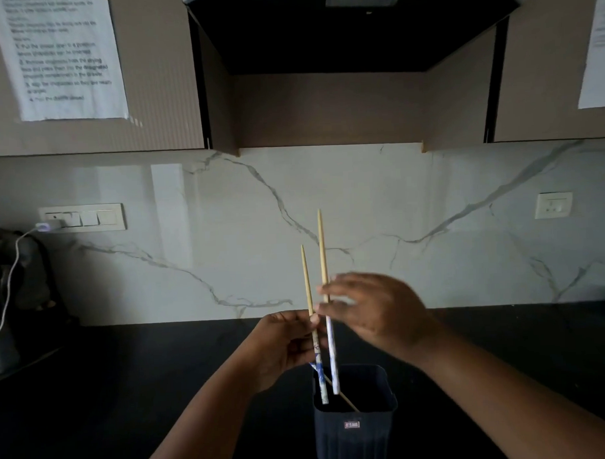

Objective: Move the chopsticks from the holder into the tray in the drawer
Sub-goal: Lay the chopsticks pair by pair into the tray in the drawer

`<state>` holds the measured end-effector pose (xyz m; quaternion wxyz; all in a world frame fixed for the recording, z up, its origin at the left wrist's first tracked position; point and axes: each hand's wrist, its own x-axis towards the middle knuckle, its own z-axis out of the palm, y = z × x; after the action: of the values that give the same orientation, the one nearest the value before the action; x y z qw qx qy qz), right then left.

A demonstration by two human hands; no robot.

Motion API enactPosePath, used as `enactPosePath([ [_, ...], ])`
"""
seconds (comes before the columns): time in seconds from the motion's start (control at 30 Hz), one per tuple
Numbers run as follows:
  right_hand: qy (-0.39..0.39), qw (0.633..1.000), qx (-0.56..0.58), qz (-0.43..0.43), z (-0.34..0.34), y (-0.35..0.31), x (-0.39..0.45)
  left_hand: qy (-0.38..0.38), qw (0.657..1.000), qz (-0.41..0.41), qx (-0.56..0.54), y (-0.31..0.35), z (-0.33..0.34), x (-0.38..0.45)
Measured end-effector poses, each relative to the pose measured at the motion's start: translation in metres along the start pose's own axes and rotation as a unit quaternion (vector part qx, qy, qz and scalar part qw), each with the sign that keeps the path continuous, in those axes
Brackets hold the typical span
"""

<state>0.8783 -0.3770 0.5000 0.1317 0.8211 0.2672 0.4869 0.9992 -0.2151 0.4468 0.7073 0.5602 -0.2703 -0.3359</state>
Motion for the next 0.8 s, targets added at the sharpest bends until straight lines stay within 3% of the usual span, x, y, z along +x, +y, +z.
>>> enactPosePath([
  [0.07, -0.028, 0.999, 0.016, -0.004, 0.015, -0.004, -0.017, -0.024, 1.000, -0.008, -0.017, 0.001, 0.003, -0.002],
  [0.3, 0.002, 0.998, 0.063, 0.008, 0.032, -0.010, -0.026, -0.061, 0.993, -0.044, -0.087, -0.003, 0.004, -0.006],
  [0.47, -0.018, 0.994, 0.107, 0.020, 0.033, -0.011, -0.034, -0.090, 0.987, -0.071, -0.115, -0.008, 0.004, -0.006],
  [0.63, -0.027, 0.991, 0.129, 0.029, 0.041, -0.010, -0.043, -0.066, 0.987, -0.086, -0.117, -0.014, 0.004, -0.004],
  [0.73, -0.055, 0.973, 0.188, 0.126, 0.047, -0.013, -0.044, -0.045, 0.992, -0.065, -0.101, -0.018, 0.006, 0.000],
  [0.8, -0.018, 0.926, 0.247, 0.284, 0.053, -0.018, -0.041, -0.016, 0.996, -0.053, -0.077, -0.019, 0.006, 0.003],
])
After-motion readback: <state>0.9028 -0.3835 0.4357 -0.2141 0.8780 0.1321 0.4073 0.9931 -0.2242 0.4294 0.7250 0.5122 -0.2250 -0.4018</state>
